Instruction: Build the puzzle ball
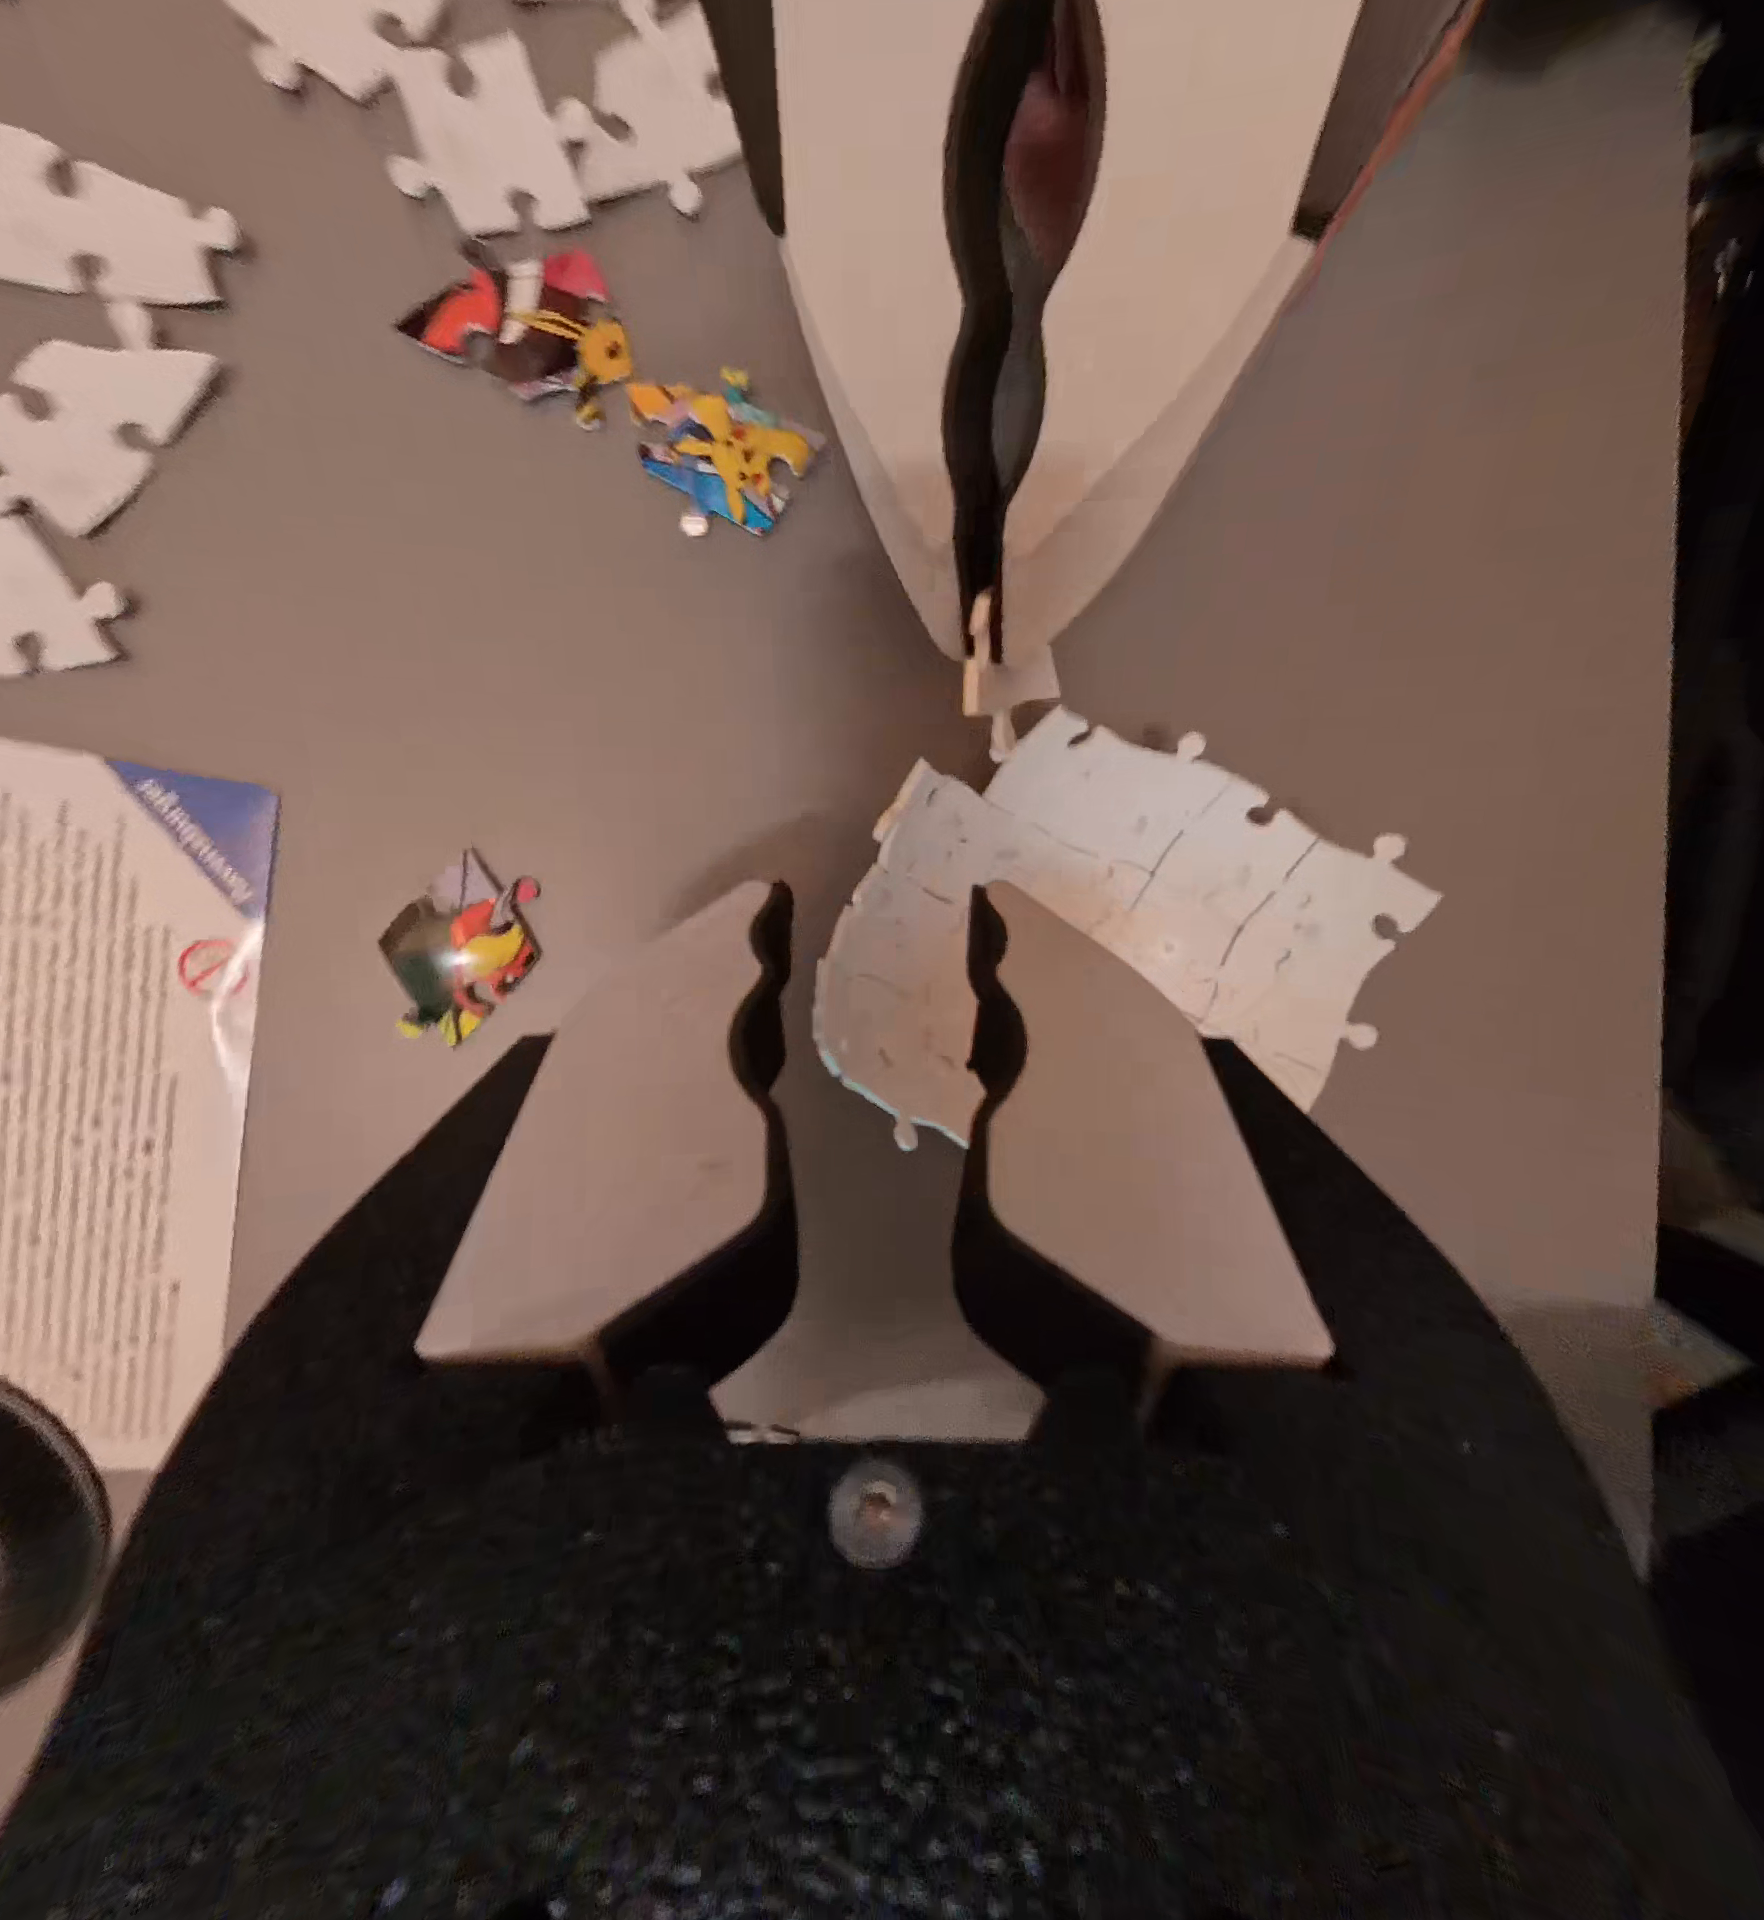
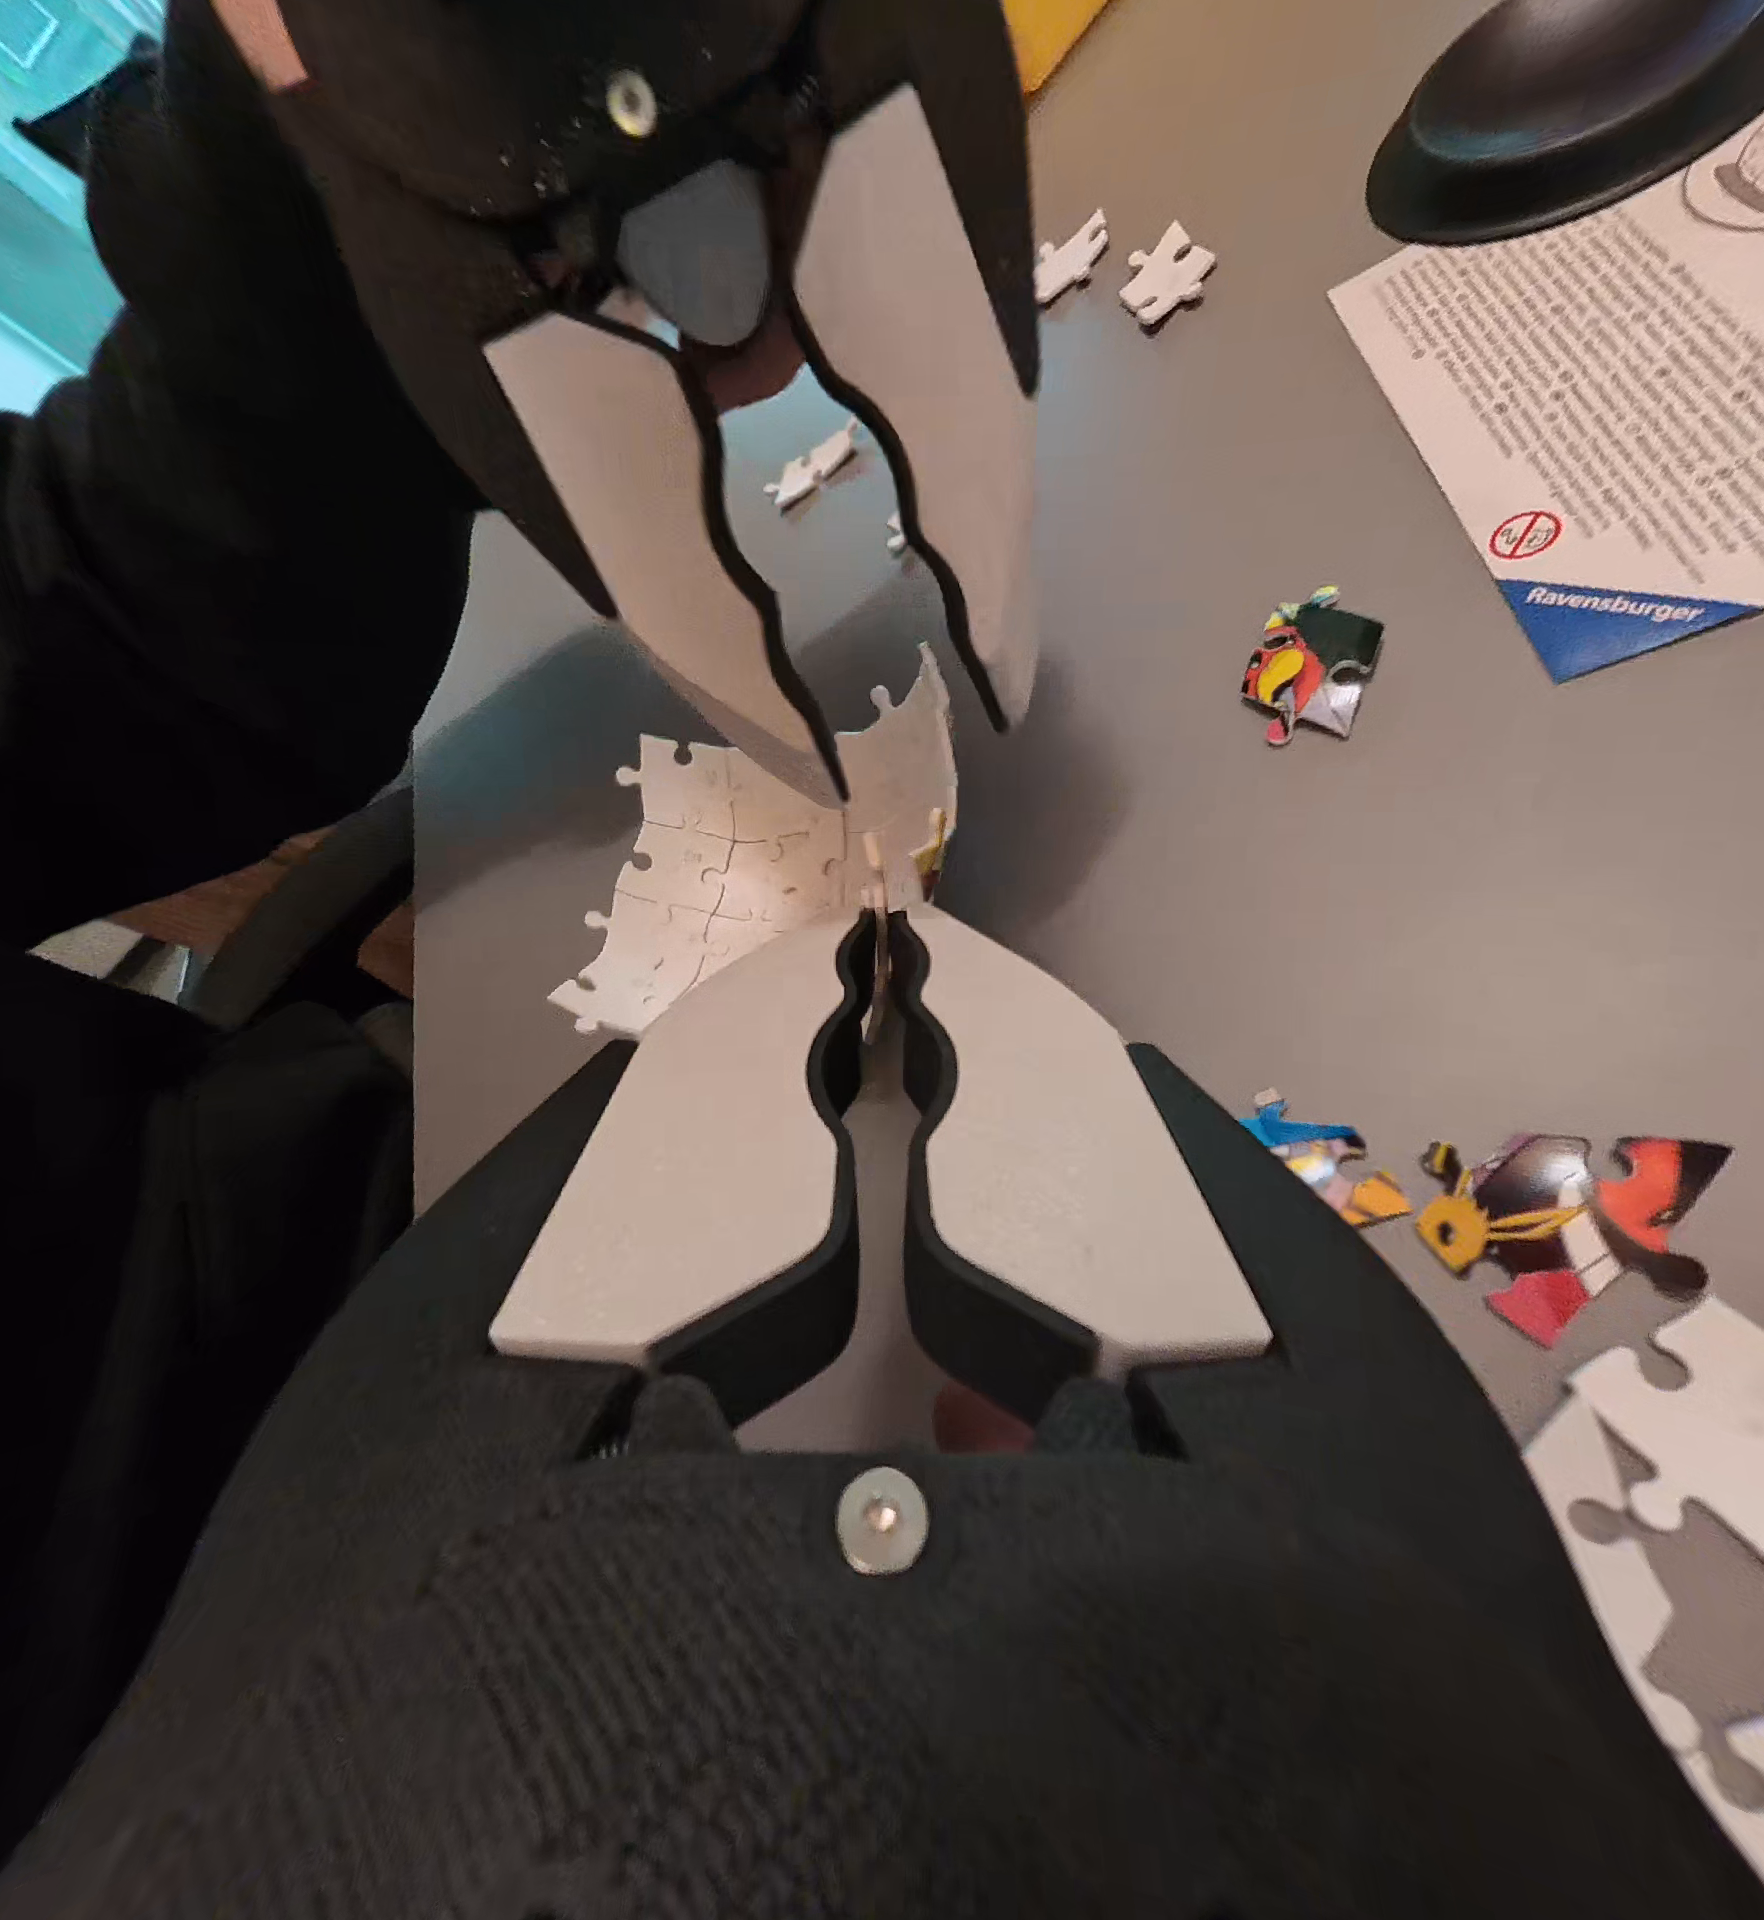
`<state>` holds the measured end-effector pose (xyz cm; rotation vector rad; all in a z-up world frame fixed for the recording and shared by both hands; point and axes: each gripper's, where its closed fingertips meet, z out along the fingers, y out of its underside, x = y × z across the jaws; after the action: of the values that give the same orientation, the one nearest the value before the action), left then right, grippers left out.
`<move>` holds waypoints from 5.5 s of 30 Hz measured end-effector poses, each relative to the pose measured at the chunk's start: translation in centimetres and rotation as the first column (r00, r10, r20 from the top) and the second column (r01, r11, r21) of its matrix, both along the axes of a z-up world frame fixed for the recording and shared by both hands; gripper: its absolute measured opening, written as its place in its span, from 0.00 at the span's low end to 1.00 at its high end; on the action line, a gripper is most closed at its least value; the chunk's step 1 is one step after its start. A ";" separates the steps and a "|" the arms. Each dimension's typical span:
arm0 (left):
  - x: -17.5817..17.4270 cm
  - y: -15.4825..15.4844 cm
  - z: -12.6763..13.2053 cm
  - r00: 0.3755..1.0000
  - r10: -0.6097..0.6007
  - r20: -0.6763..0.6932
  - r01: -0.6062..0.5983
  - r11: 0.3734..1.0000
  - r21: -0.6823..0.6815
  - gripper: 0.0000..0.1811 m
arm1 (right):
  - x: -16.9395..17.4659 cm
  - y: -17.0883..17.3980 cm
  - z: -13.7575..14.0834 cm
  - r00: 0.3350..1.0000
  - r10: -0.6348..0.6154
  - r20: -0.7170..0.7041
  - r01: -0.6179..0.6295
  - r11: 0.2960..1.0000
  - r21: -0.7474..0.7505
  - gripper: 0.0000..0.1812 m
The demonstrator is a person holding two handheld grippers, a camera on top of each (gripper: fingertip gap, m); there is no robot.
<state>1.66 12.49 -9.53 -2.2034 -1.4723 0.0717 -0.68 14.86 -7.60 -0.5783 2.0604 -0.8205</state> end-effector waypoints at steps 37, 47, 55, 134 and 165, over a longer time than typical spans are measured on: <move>4.6 -1.6 -2.4 0.933 0.313 0.174 -0.346 0.915 0.207 0.05 | 2.5 -3.8 0.0 0.992 0.080 0.096 -0.072 0.994 -0.083 0.01; 4.3 -1.2 -2.4 0.947 0.265 0.180 -0.308 0.906 0.290 0.07 | 4.5 -4.4 -0.9 0.953 0.298 0.059 -0.295 0.954 -0.059 0.01; 4.2 -1.0 -2.5 0.966 0.192 0.176 -0.245 0.899 0.362 0.10 | 4.5 -4.7 -2.1 0.951 0.309 0.008 -0.308 0.951 -0.036 0.01; 1.9 -2.4 -2.4 0.970 0.194 0.148 -0.228 0.935 0.272 0.05 | 4.6 -4.0 -5.1 0.977 0.212 0.004 -0.205 0.940 0.272 0.03; 2.1 -2.8 -2.5 0.966 0.210 0.150 -0.246 0.926 0.285 0.02 | 4.9 -4.7 -4.9 0.982 0.185 0.023 -0.185 0.953 0.239 0.02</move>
<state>3.72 9.71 -12.03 -1.8126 -1.6765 -0.1973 4.22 10.18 -12.49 -0.6238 2.0305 -0.4539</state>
